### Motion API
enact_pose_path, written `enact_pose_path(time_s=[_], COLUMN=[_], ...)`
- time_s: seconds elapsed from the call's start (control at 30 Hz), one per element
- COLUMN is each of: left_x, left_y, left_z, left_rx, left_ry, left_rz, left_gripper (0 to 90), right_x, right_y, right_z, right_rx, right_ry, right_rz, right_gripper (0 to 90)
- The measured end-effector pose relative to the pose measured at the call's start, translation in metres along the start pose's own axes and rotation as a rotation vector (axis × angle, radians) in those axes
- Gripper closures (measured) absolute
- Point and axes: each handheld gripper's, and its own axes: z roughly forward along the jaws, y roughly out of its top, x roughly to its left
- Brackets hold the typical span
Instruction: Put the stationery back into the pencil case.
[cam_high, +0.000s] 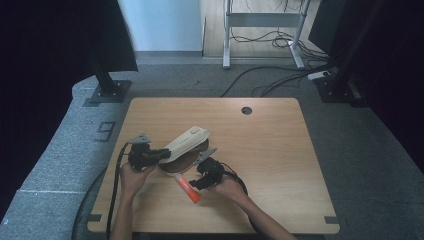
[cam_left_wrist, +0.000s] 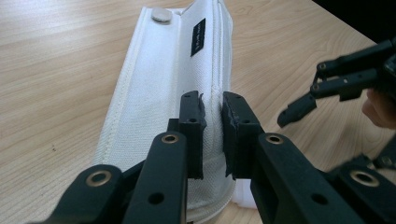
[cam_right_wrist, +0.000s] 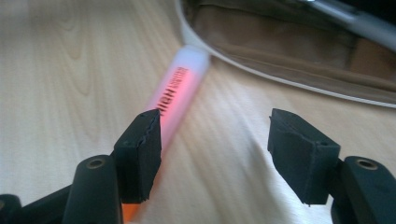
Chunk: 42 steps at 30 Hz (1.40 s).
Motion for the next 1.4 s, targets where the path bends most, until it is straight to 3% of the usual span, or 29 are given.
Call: enact_pose_path(time_s=[0.27,0.47,0.73,1.03,1.4], left_x=[0.0,-0.001,-0.001,-0.001,-0.001], left_y=[0.0,0.0,0.0,0.0,0.0], left_z=[0.0,0.0,0.0,0.0,0.0], left_rx=[-0.001,0.001,0.002,0.003,0.003], left_ry=[0.002,0.003,0.003,0.004,0.005], left_rz=[0.001,0.003,0.004,0.004,0.005], left_gripper=[79.2,79.1,79.1,79.1,79.1], right_x=[0.019,0.026,0.03,0.029,0.032], right_y=[0.001,0.0,-0.003,-0.004,-0.004], right_z=[0.011,0.018,0.023,0.019,0.016], right_rx=[0.012,0.028,0.039,0.04,0.045], right_ry=[0.042,0.031,0.007,-0.009,-0.006], right_rz=[-0.031,-0.054,-0.083,-0.099,-0.103], right_gripper=[31.3,32.7,42.4,64.8,65.3])
